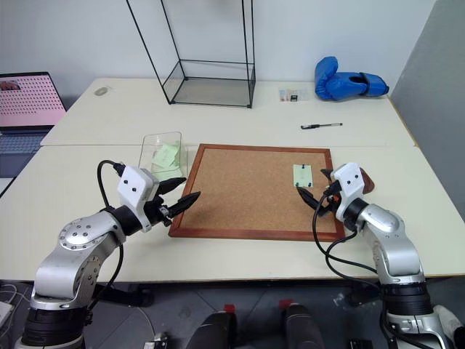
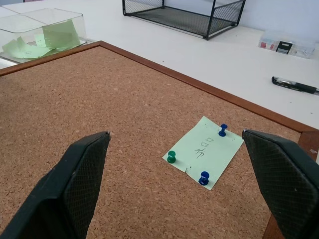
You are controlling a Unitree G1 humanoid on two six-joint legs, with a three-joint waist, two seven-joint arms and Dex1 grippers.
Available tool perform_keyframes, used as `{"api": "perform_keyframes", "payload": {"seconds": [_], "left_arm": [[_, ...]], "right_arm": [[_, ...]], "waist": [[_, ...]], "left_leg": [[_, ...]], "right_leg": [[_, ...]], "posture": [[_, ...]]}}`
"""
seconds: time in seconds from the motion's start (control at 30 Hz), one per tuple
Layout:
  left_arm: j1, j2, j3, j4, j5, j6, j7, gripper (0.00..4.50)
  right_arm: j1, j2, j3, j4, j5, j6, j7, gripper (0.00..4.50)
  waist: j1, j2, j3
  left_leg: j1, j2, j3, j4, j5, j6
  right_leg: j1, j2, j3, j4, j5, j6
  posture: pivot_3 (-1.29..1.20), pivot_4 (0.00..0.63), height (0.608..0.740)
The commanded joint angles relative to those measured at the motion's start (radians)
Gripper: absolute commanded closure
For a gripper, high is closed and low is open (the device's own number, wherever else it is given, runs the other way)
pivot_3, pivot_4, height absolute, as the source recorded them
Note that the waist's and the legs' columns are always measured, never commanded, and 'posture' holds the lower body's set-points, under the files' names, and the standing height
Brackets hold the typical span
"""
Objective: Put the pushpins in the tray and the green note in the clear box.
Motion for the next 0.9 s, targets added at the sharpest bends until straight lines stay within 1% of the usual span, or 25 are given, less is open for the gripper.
{"api": "perform_keyframes", "payload": {"seconds": [0.03,0.2,0.3,0.5,0.77,0.9], "left_arm": [[-0.015,-0.001,0.010,-0.001,-0.008,-0.038,-0.006,1.80],[-0.019,0.008,0.002,-0.002,-0.005,-0.028,-0.007,1.80],[-0.033,0.035,-0.015,0.002,-0.006,0.011,-0.027,1.80],[-0.067,0.040,-0.014,0.034,-0.016,-0.005,-0.057,1.80],[-0.119,0.009,-0.093,0.072,0.000,-0.034,-0.108,1.80],[-0.175,-0.019,-0.136,0.133,0.021,-0.056,-0.115,1.80]], "right_arm": [[-0.009,-0.005,-0.014,-0.022,0.001,-0.014,-0.001,0.00],[-0.009,-0.005,-0.014,-0.020,0.000,-0.015,0.000,0.00],[-0.006,-0.006,-0.015,-0.023,0.000,-0.014,0.000,0.00],[0.000,-0.006,-0.016,-0.029,0.001,-0.013,0.000,0.00],[0.005,-0.001,-0.013,-0.031,-0.003,-0.016,-0.006,0.00],[0.019,0.003,-0.013,-0.045,-0.004,-0.016,-0.014,0.00]], "waist": [[0.000,0.000,0.000],[0.000,0.000,0.000],[0.000,0.000,0.000],[-0.001,0.000,0.000],[0.000,0.000,0.000],[0.001,0.000,0.000]], "left_leg": [[0.000,0.000,0.000,0.000,0.000,0.000],[0.000,0.000,0.000,0.000,0.000,0.000],[0.000,0.000,0.000,0.000,0.000,0.000],[0.000,0.000,0.000,0.000,0.000,0.000],[0.000,0.000,0.000,0.000,0.000,0.000],[-0.001,0.000,0.000,0.000,0.000,0.000]], "right_leg": [[0.000,0.000,0.000,0.000,0.000,0.000],[0.000,0.000,0.000,0.000,0.000,0.000],[0.000,0.000,0.000,0.000,0.000,0.000],[0.000,0.000,0.000,0.000,0.000,0.000],[0.000,0.000,0.000,-0.001,0.000,0.000],[0.000,0.000,0.000,-0.001,0.000,0.000]], "posture": [[0.00,0.150,0.740],[0.00,0.150,0.740],[0.00,0.150,0.740],[0.00,0.150,0.740],[0.00,0.150,0.740],[0.00,0.150,0.740]]}}
